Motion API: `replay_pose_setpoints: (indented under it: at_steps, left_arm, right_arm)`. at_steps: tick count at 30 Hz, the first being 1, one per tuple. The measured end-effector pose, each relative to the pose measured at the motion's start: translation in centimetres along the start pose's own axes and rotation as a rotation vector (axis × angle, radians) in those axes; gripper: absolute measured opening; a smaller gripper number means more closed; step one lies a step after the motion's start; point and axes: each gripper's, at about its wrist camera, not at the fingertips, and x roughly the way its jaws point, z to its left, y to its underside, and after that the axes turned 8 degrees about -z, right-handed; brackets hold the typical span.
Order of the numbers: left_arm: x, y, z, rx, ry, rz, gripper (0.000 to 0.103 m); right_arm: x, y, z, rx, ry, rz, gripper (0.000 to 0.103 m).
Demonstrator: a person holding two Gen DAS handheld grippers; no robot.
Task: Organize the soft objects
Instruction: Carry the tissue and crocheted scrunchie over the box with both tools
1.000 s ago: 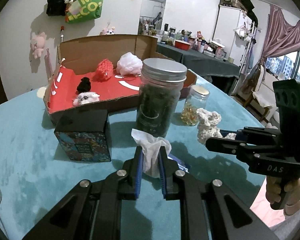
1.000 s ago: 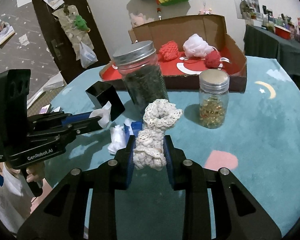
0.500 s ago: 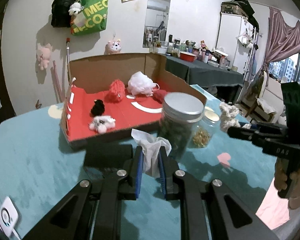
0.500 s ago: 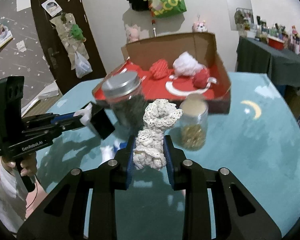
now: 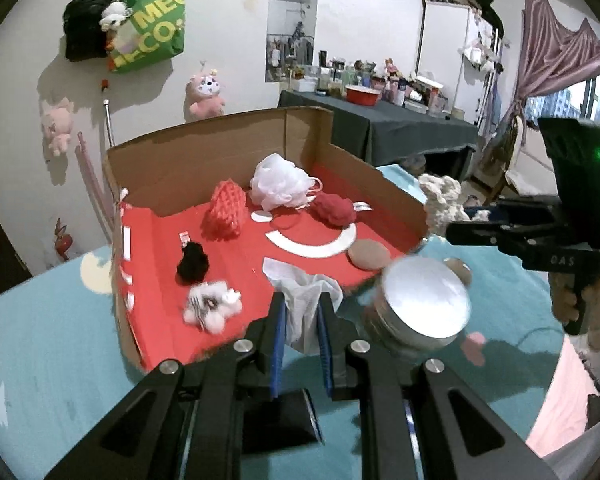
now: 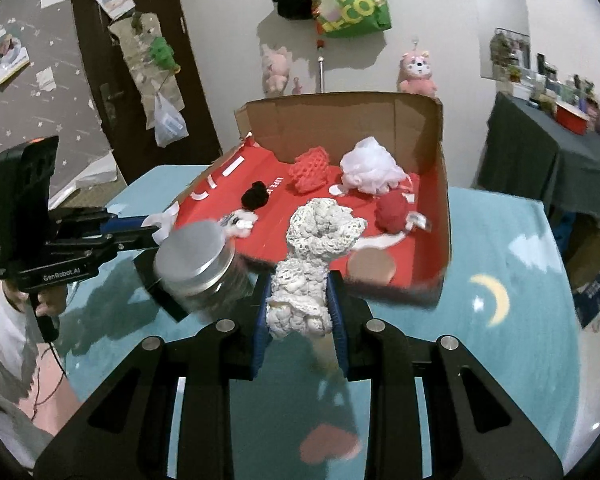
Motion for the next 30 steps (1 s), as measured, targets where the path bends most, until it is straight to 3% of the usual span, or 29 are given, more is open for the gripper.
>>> replay_pose_setpoints:
  at_steps: [12, 21, 25, 30]
  left_arm:
    - [9.0, -4.0, 2.0, 0.059, -0.006, 0.154, 0.016]
    - [15.2, -4.3, 4.2, 0.029, -0.029, 0.265, 0.016]
    - [16.4, -4.4, 5.3, -0.023, 0.000, 0.305, 0.016]
    - [17.5, -4.7, 5.6, -0.016, -0.003, 0.342, 0.016]
  right_arm:
    - [11.0, -5.1, -2.5, -0.044, -0.078, 0.214, 0.026]
    - [19.2, -6.0, -4.2, -0.024, -0.050, 0.367, 0.026]
    - [21.1, -5.6, -4.9, 0.001, -0.034, 0.413, 0.026]
    - [22.1, -5.6, -5.7, 0.015, -0.021, 0.434, 0.027]
